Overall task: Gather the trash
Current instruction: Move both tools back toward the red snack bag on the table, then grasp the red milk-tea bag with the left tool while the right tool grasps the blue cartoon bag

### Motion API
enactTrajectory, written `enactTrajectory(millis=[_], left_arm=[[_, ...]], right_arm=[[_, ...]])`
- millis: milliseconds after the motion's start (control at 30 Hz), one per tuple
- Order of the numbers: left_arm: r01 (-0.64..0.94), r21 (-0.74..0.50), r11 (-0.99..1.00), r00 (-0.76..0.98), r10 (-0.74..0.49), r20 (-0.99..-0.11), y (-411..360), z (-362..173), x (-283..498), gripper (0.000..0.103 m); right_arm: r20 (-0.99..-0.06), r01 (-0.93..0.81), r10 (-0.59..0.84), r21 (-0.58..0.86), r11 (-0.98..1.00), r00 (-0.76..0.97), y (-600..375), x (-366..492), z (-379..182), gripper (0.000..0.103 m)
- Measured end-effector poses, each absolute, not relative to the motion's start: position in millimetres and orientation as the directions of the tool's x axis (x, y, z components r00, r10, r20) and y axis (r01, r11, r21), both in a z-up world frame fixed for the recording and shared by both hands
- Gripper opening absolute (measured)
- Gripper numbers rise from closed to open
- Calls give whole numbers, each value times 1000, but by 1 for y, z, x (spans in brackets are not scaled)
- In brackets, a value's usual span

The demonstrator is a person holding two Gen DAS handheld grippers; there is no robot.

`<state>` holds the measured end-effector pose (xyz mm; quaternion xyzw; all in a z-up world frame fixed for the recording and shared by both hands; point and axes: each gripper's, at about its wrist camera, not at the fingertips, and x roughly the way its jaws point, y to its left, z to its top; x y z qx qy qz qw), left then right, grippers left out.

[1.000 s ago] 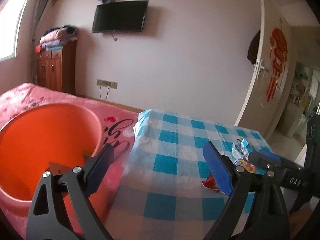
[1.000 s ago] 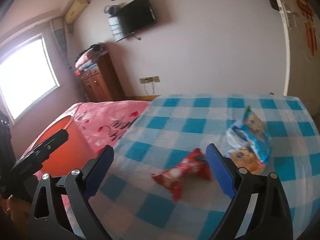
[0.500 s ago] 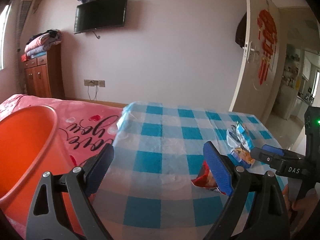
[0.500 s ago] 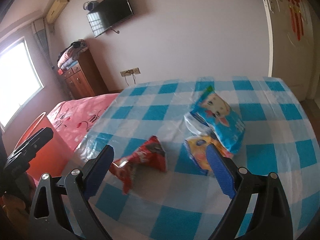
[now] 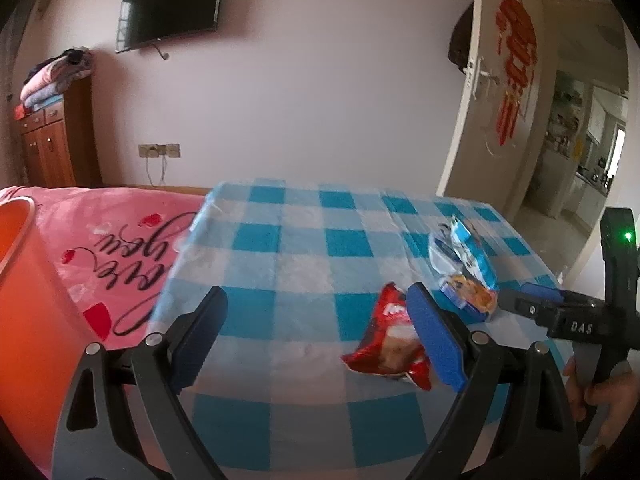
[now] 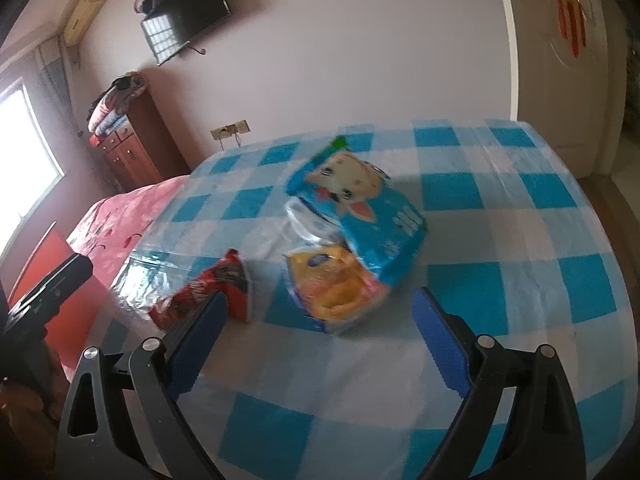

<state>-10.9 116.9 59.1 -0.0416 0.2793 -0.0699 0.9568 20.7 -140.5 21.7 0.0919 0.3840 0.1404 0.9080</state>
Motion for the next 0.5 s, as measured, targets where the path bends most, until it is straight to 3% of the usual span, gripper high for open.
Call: enactTrajectory(millis=[500], left_arm=[[257,-166,952,713,-303,-632,75,36,16,91]], right_arm=[[-698,-163,330,297,941,636,-176,58,15,92]])
